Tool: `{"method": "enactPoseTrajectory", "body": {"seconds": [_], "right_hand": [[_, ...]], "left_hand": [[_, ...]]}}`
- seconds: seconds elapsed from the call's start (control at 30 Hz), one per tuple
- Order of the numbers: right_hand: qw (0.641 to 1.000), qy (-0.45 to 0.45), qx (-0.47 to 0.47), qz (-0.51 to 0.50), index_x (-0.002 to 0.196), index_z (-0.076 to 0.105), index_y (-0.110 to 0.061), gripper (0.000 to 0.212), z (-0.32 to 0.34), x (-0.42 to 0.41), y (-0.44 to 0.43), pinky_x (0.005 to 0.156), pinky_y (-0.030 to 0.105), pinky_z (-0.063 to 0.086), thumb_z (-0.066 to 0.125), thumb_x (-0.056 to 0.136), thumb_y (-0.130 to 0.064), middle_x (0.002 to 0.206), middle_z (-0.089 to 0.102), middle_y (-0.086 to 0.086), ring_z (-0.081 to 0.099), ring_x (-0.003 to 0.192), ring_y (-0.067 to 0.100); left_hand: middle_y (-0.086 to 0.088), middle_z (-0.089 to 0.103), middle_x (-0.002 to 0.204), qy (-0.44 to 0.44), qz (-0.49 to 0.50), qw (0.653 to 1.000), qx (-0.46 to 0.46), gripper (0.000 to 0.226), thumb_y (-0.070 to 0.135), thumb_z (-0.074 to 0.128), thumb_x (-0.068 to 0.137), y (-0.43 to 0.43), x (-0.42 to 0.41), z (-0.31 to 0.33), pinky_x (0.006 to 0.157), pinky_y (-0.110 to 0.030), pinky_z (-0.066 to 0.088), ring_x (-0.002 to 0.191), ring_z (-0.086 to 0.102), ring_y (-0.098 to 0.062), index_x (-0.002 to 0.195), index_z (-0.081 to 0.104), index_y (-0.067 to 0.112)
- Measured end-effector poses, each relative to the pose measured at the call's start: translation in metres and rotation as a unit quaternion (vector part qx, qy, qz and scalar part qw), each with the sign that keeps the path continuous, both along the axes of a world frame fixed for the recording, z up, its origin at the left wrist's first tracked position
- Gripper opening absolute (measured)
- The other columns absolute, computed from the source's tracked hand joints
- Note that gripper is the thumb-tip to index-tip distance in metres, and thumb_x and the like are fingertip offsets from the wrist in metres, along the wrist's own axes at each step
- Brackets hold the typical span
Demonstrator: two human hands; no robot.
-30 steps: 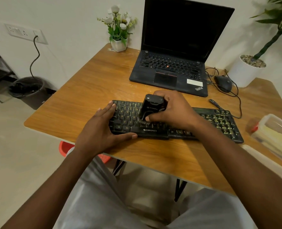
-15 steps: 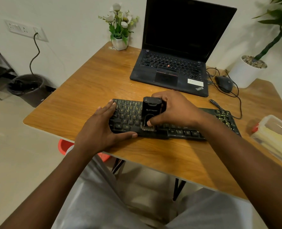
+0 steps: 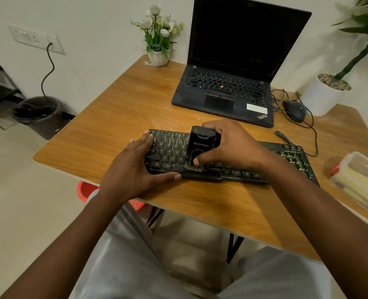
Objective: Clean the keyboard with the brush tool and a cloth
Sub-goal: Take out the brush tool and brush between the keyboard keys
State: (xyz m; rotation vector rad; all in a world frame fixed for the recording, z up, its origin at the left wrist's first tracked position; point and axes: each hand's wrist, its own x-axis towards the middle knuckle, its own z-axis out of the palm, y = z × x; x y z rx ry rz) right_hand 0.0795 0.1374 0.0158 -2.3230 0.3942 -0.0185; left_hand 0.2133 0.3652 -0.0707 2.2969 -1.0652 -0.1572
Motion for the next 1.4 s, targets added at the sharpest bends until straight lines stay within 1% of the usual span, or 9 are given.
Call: {"method": "enactPoseTrajectory", "body": {"seconds": [0.27, 0.5, 0.63, 0.77, 0.87, 0.97, 1.13, 1.3, 1.4], "right_hand": [[0.993, -0.067, -0.035, -0.096, 0.104, 0.068, -0.027, 0.042, -0.005, 0.005, -0.024, 0.064, 0.013, 0.053, 0.096, 0.074, -0.018, 0.099, 0.074, -0.011, 0.071, 0.089, 0.002], [0.997, -0.047, 0.028, -0.051, 0.107, 0.071, -0.02, 0.042, -0.006, 0.002, -0.013, 0.069, 0.019, 0.058, 0.096, 0.073, -0.014, 0.099, 0.078, -0.005, 0.075, 0.089, 0.004], [1.0, 0.002, 0.023, 0.004, 0.1, 0.072, -0.014, 0.037, 0.001, -0.011, -0.02, 0.077, 0.039, 0.062, 0.097, 0.072, -0.013, 0.097, 0.078, 0.004, 0.076, 0.09, 0.018], [0.999, 0.006, 0.013, -0.029, 0.105, 0.075, -0.018, 0.041, 0.006, -0.021, -0.043, 0.08, 0.043, 0.067, 0.097, 0.071, -0.013, 0.098, 0.081, 0.001, 0.079, 0.088, 0.015], [0.997, -0.031, 0.004, -0.068, 0.106, 0.075, -0.019, 0.042, 0.003, -0.016, -0.05, 0.072, 0.029, 0.065, 0.097, 0.071, -0.011, 0.096, 0.081, -0.001, 0.077, 0.082, 0.007], [0.995, -0.059, 0.003, -0.08, 0.104, 0.071, -0.024, 0.042, -0.004, -0.004, -0.042, 0.065, 0.014, 0.057, 0.096, 0.072, -0.013, 0.098, 0.078, -0.005, 0.074, 0.083, 0.001], [0.994, -0.085, 0.001, -0.065, 0.107, 0.071, -0.021, 0.043, -0.013, 0.019, -0.021, 0.075, 0.025, 0.06, 0.096, 0.072, -0.015, 0.1, 0.077, -0.006, 0.074, 0.093, 0.007], [0.994, -0.084, -0.018, -0.068, 0.105, 0.07, -0.022, 0.041, -0.014, 0.021, -0.028, 0.068, 0.028, 0.063, 0.095, 0.073, -0.013, 0.098, 0.077, -0.003, 0.076, 0.088, 0.012], [0.991, -0.08, -0.044, -0.094, 0.102, 0.07, -0.019, 0.038, -0.012, 0.017, -0.044, 0.067, 0.04, 0.067, 0.095, 0.073, -0.014, 0.096, 0.077, 0.0, 0.077, 0.084, 0.019]], "left_hand": [[0.004, 0.025, 0.174, 0.007, 0.001, 1.0, -0.003, 0.142, 0.101, 0.062, 0.056, 0.001, -0.002, 0.003, 0.132, -0.035, 0.016, 0.159, 0.026, -0.013, 0.166, 0.031, 0.017], [0.004, 0.025, 0.174, 0.008, 0.002, 1.0, -0.003, 0.141, 0.101, 0.063, 0.056, 0.001, -0.002, 0.004, 0.132, -0.041, 0.022, 0.159, 0.026, -0.013, 0.166, 0.031, 0.018], [0.004, 0.025, 0.174, 0.009, 0.002, 1.0, -0.007, 0.139, 0.099, 0.065, 0.057, 0.001, -0.003, 0.004, 0.131, -0.038, 0.019, 0.157, 0.023, -0.01, 0.166, 0.03, 0.019], [0.004, 0.025, 0.174, 0.006, 0.003, 1.0, -0.005, 0.139, 0.099, 0.065, 0.057, 0.001, -0.002, 0.004, 0.131, -0.039, 0.02, 0.158, 0.025, -0.014, 0.166, 0.03, 0.019], [0.005, 0.024, 0.174, 0.007, 0.003, 1.0, -0.003, 0.137, 0.096, 0.069, 0.06, 0.001, -0.003, 0.004, 0.131, -0.037, 0.018, 0.157, 0.023, -0.01, 0.166, 0.029, 0.019], [0.006, 0.024, 0.174, 0.01, 0.006, 1.0, 0.002, 0.14, 0.1, 0.066, 0.057, 0.001, -0.002, 0.003, 0.132, -0.041, 0.02, 0.159, 0.024, -0.016, 0.166, 0.029, 0.02], [0.003, 0.026, 0.174, 0.011, 0.007, 1.0, -0.003, 0.141, 0.1, 0.064, 0.056, 0.001, -0.001, 0.003, 0.133, -0.04, 0.02, 0.159, 0.026, -0.013, 0.166, 0.031, 0.019], [0.002, 0.027, 0.173, 0.006, 0.004, 1.0, -0.005, 0.14, 0.1, 0.063, 0.057, 0.0, -0.002, 0.003, 0.133, -0.037, 0.018, 0.158, 0.026, -0.01, 0.166, 0.031, 0.018], [0.003, 0.026, 0.173, 0.007, 0.008, 1.0, -0.017, 0.139, 0.096, 0.07, 0.058, -0.001, -0.004, 0.005, 0.13, -0.034, 0.017, 0.149, 0.018, -0.001, 0.166, 0.032, 0.018]]}}
